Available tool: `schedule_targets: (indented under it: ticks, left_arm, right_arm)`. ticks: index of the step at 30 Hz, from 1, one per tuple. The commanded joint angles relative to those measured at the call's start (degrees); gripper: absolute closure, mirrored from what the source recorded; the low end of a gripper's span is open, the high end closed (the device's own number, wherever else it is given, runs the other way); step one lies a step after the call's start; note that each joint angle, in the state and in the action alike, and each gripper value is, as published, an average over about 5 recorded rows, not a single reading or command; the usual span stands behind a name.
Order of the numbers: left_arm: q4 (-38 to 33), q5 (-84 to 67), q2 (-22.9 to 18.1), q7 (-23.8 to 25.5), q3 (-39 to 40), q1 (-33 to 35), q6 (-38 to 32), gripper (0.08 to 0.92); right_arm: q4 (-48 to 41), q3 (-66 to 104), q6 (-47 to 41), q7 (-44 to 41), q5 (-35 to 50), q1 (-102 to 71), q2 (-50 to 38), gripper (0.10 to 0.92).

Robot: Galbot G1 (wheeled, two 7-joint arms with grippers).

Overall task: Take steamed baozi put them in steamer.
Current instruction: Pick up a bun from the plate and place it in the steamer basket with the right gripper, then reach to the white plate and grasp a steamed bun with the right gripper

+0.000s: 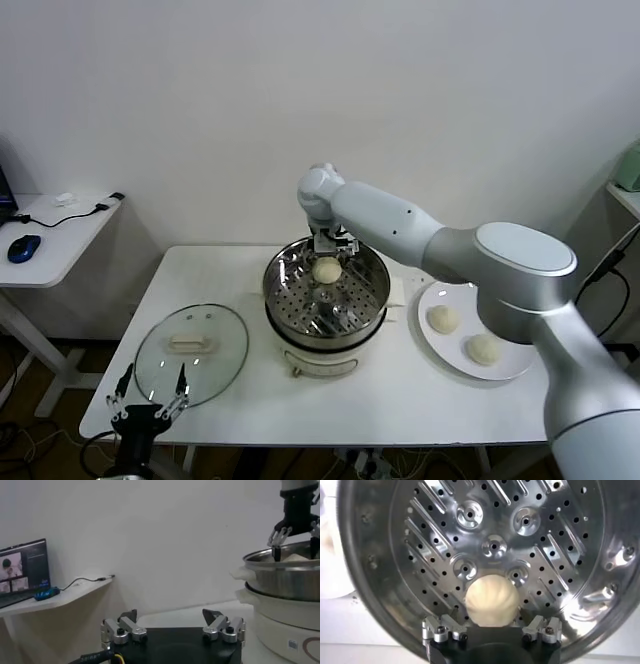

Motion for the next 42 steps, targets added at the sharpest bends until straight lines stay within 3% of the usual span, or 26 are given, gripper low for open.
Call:
schedule_targets:
  ticks: [1,8,12,16,21,25,34,42]
  left_arm:
    - [-0.1,0.0,0.1,0.0,0.1,-0.1,0.1,0.177]
    - [-0.4,0.1,-0.2,0.0,0.6,-0.4,0.2,0.177]
    - [-0.8,0.2,-0.1,0.0,0.8,-0.2,0.1,0.177]
    - [-0.9,0.1,-0.1,0.0,0.7,0.4,0.1,0.177]
    - [-0.7,-0.2,0.0,0.2,0.7,0.5,-0.1,0.177]
    - [-0.7,-0.5,0.0,0.3,0.6,0.4,-0.1,0.177]
    - [-0.2,-0.1,0.1,0.3,-0.1,0.8,0.1,0.177]
    - [0.0,0.2,0.3,1.0,-0.5,1.3,-0.2,0.177]
  right_arm:
    - [7.5,-9.6,-7.7,-1.4,24.2,14.1,-8.3,0.203]
    - [12.3,-23.6,-33.3,5.8,50.0,23.0,-21.4,0.203]
    - [12.8,-25.8,-46.2,4.2,57.5,21.7,-28.5,0.203]
    - [11.6,-25.9,-51.9,3.6,61.2,18.2,-33.3,0.203]
    - [11.1,-22.5,-54.2,3.2,59.6,10.6,-37.2,0.203]
    - [9.3,-17.6,-53.9,2.6,52.6,2.9,-37.9,0.203]
    - [3.1,-8.3,-51.2,1.1,39.4,-9.1,-34.1,0.203]
    - [-1.7,-3.0,-50.1,1.1,36.1,-14.0,-30.0,0.203]
